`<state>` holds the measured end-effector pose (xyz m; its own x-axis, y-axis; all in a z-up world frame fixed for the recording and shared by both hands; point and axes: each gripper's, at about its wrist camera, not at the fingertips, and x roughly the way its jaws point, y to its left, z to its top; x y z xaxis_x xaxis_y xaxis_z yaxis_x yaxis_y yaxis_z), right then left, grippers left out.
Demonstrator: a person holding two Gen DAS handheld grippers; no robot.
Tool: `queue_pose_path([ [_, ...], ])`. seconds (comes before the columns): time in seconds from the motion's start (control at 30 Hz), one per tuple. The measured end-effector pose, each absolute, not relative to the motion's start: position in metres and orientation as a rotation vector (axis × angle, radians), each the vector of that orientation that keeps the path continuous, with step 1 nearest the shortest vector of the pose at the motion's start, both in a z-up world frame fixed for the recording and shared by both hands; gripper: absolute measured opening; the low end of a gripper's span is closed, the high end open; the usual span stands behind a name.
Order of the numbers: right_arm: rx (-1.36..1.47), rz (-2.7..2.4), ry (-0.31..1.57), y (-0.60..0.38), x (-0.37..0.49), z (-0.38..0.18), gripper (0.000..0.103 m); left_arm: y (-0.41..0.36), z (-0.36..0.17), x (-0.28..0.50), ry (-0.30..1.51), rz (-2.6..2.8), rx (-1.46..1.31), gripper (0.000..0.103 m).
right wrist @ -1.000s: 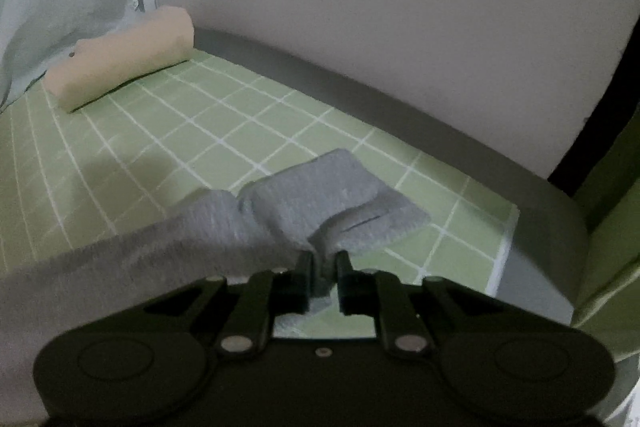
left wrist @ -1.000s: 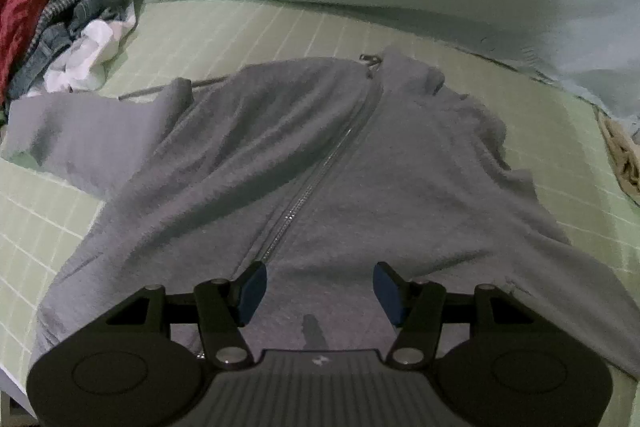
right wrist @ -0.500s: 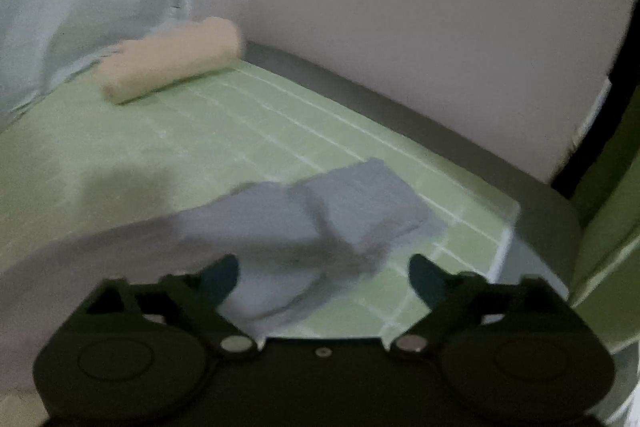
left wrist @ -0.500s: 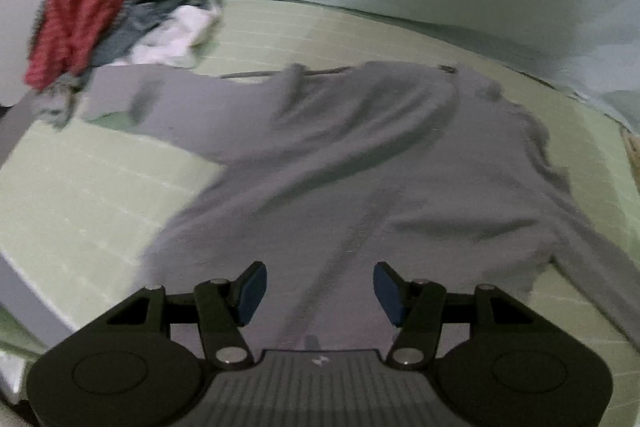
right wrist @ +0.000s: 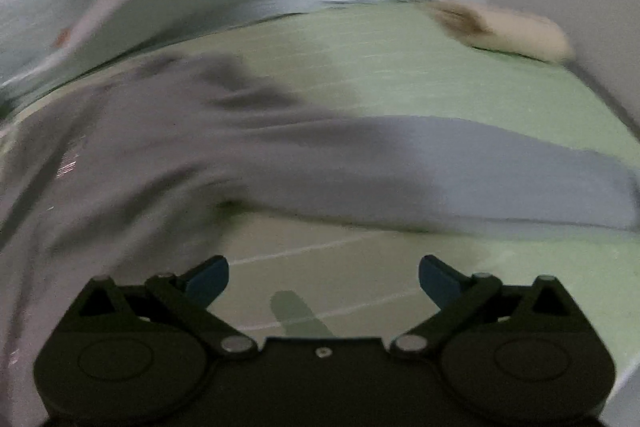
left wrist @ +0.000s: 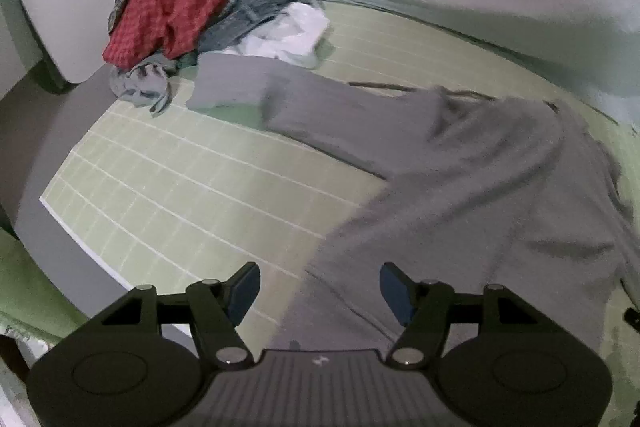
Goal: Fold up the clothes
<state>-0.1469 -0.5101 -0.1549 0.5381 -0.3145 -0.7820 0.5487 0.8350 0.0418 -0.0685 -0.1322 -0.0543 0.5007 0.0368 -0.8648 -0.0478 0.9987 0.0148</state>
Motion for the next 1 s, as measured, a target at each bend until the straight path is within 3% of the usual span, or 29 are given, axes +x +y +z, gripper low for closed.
queue_pose_path([
  [0.53, 0.252, -0.572, 0.915, -0.387, -0.062, -0.183, 0.103, -0.016, -0.095, 0.101, 1.067, -0.098, -0.104, 0.070],
  [0.83, 0.274, -0.708, 0.791, -0.369, -0.056, -0.195, 0.103, -0.003, -0.128, 0.158, 1.122, -0.127, -0.130, 0.070],
  [0.9, 0.262, -0.724, 0.753, -0.365, -0.058, -0.198, 0.103, -0.001, -0.135, 0.169, 1.134, -0.131, -0.138, 0.066],
  [0.97, 0.253, -0.730, 0.726, -0.362, -0.061, -0.200, 0.103, 0.002, -0.143, 0.181, 1.146, -0.136, -0.146, 0.043],
  [1.0, 0.250, -0.730, 0.716, -0.362, -0.062, -0.200, 0.103, 0.003, -0.146, 0.186, 1.151, -0.136, -0.150, 0.038],
])
